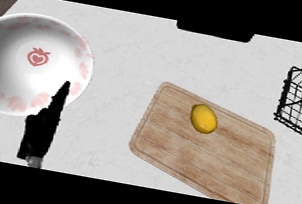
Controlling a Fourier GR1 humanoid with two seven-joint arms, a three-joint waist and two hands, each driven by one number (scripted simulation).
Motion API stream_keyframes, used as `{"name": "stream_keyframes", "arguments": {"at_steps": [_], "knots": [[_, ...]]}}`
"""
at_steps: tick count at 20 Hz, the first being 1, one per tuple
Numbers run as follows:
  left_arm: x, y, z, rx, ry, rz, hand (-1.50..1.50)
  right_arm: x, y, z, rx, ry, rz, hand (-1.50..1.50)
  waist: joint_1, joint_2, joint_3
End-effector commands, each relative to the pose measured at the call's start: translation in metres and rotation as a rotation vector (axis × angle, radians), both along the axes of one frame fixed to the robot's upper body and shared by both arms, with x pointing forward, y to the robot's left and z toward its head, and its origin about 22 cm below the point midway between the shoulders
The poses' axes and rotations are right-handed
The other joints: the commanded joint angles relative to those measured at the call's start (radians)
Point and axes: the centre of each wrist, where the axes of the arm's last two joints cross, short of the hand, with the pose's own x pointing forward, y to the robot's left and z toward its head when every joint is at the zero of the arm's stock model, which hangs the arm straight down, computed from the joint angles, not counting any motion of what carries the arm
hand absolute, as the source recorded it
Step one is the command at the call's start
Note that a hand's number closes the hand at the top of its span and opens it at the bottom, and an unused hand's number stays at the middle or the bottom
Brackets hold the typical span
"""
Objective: Pick the can from the cutting board and place it in the tiered basket
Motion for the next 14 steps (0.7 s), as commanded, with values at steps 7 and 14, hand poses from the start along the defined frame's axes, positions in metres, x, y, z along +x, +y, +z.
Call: {"name": "stream_keyframes", "arguments": {"at_steps": [7, 14], "knots": [[0.001, -0.003, -0.013, -0.015, 0.069, 0.008, 0.00, 0.046, 0.014, -0.070, 0.381, 0.055, 0.029, -1.50, -0.013, 0.010, -0.005], [-0.009, 0.006, -0.009, -0.025, 0.086, 0.018, 0.00, 0.055, 0.008, -0.052, 0.627, -0.086, 0.050, -1.50, -0.018, 0.004, -0.005]]}}
